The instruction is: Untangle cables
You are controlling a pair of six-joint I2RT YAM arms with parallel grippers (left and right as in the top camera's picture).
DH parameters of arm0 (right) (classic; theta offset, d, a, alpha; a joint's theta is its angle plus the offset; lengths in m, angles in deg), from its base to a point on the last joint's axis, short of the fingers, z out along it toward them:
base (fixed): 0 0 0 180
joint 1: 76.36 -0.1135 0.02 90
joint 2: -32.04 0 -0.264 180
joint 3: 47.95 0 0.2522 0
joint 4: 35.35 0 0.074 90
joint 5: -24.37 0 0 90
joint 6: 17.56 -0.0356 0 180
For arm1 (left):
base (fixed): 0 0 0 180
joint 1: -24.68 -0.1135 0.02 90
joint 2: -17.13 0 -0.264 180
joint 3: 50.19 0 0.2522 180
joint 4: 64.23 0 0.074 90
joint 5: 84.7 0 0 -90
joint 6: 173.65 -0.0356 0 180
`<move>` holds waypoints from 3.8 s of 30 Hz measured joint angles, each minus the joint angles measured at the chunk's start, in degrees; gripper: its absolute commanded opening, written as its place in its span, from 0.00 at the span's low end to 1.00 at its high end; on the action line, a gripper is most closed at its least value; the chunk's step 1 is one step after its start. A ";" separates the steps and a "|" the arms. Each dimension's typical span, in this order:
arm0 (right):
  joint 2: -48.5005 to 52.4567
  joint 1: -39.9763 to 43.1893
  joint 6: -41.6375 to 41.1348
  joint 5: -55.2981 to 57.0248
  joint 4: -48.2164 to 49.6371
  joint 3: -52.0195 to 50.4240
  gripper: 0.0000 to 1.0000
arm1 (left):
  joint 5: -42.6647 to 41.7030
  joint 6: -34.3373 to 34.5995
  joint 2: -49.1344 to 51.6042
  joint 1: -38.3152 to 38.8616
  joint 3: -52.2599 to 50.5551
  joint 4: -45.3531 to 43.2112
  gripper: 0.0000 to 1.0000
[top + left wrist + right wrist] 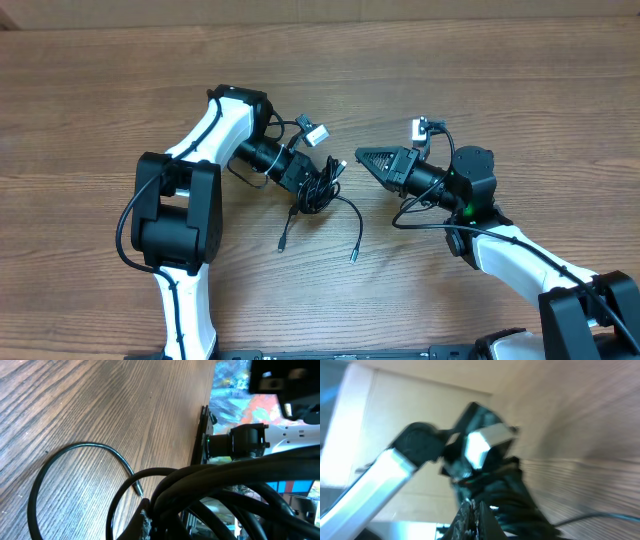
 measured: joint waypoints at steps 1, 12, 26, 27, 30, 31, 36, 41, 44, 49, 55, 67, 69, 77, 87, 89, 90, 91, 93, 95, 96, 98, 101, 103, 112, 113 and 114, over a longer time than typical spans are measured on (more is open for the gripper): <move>0.00 -0.17 -0.28 -0.55 1.57 0.00 0.04 | 0.09 0.00 0.00 0.20 0.00 -0.13 0.04; 0.00 -2.45 -0.92 -1.29 -1.92 0.02 0.04 | 0.63 0.00 0.00 1.42 0.00 -0.52 0.04; 0.00 -1.27 -0.90 1.44 -2.25 0.02 0.04 | 0.81 0.00 0.00 1.42 0.00 -0.55 0.04; 0.00 -1.27 -0.87 1.49 -2.47 0.02 0.04 | 0.83 0.00 0.00 1.42 0.00 -0.55 0.04; 0.00 -1.27 -0.87 1.49 -4.28 0.02 0.04 | 0.81 0.00 0.00 1.42 0.00 -0.55 0.04; 0.00 -1.31 -0.90 1.46 -5.20 0.02 0.04 | 0.81 0.00 0.00 1.42 0.00 -0.55 0.04; 0.00 -1.31 -0.92 0.87 -6.14 0.02 0.04 | 0.81 0.00 0.00 1.42 0.00 -0.55 0.04; 0.00 -1.31 -0.90 -0.59 -6.16 0.02 0.04 | 0.81 0.00 0.00 1.42 0.00 -0.55 0.04; 0.00 -1.31 -0.90 -1.05 -6.14 0.02 0.04 | 0.83 0.00 0.00 1.42 0.00 -0.55 0.04; 0.00 -1.31 -0.90 -0.61 -6.14 0.02 0.04 | 0.83 0.00 0.00 1.42 0.00 -0.55 0.04; 0.00 -1.33 -0.92 -0.02 -6.08 0.02 0.04 | 0.83 0.00 0.00 1.42 0.00 -0.57 0.04; 0.00 -1.33 -0.87 -0.04 -3.02 0.02 0.04 | 0.83 0.00 0.00 1.42 0.00 -0.76 0.04; 0.00 -1.33 -0.90 -0.20 -3.04 0.02 0.04 | 0.83 0.00 0.00 1.42 0.00 -0.76 0.04; 0.00 -1.33 -0.87 -0.24 -7.08 0.02 0.04 | 0.83 0.00 0.00 1.42 0.00 -0.76 0.04; 0.00 -1.38 -0.28 -0.63 -9.73 0.02 0.04 | 0.83 0.00 0.00 1.42 0.00 -0.96 0.04; 0.00 -1.31 -0.22 -0.61 -8.55 0.02 0.04 | 0.83 0.00 0.00 1.42 0.00 -0.96 0.04; 0.00 -1.31 -0.15 -0.59 -7.17 0.02 0.04 | 0.83 0.00 0.00 1.42 0.00 -0.96 0.04; 0.00 -1.31 -0.17 -0.59 -6.34 0.02 0.04 | 0.83 0.00 0.00 1.42 0.00 -0.96 0.04; 0.00 -1.31 -0.17 -0.57 -4.68 0.02 0.04 | 0.81 0.00 0.00 1.42 0.00 -0.96 0.04; 0.00 -1.31 -0.20 -0.59 -3.45 0.02 0.04 | 0.83 0.00 0.00 1.42 0.00 -0.98 0.04; 0.00 -1.31 -0.17 -0.59 -3.26 0.02 0.04 | 0.83 0.00 0.00 1.42 0.00 -0.98 0.04; 0.00 -1.31 -0.17 -0.59 -3.26 0.02 0.04 | 0.83 0.00 0.00 1.42 0.00 -0.98 0.04; 0.00 -1.31 -0.20 -0.66 -3.50 0.02 0.04 | 0.83 0.00 0.00 1.42 0.00 -0.96 0.04; 0.00 -1.31 -0.20 -1.01 -3.72 0.02 0.04 | 0.83 0.00 0.00 1.42 0.00 -0.98 0.04; 0.00 -1.31 -0.17 -3.06 -5.68 0.02 0.04 | 0.85 0.00 0.00 1.42 0.00 -0.96 0.04; 0.00 -1.31 -0.20 -3.21 -6.10 0.02 0.04 | 0.87 0.00 0.00 1.42 0.00 -0.98 0.04; 0.00 -1.33 -0.15 -3.28 -6.91 0.02 0.04 | 0.96 0.00 0.00 1.42 0.00 -0.96 0.04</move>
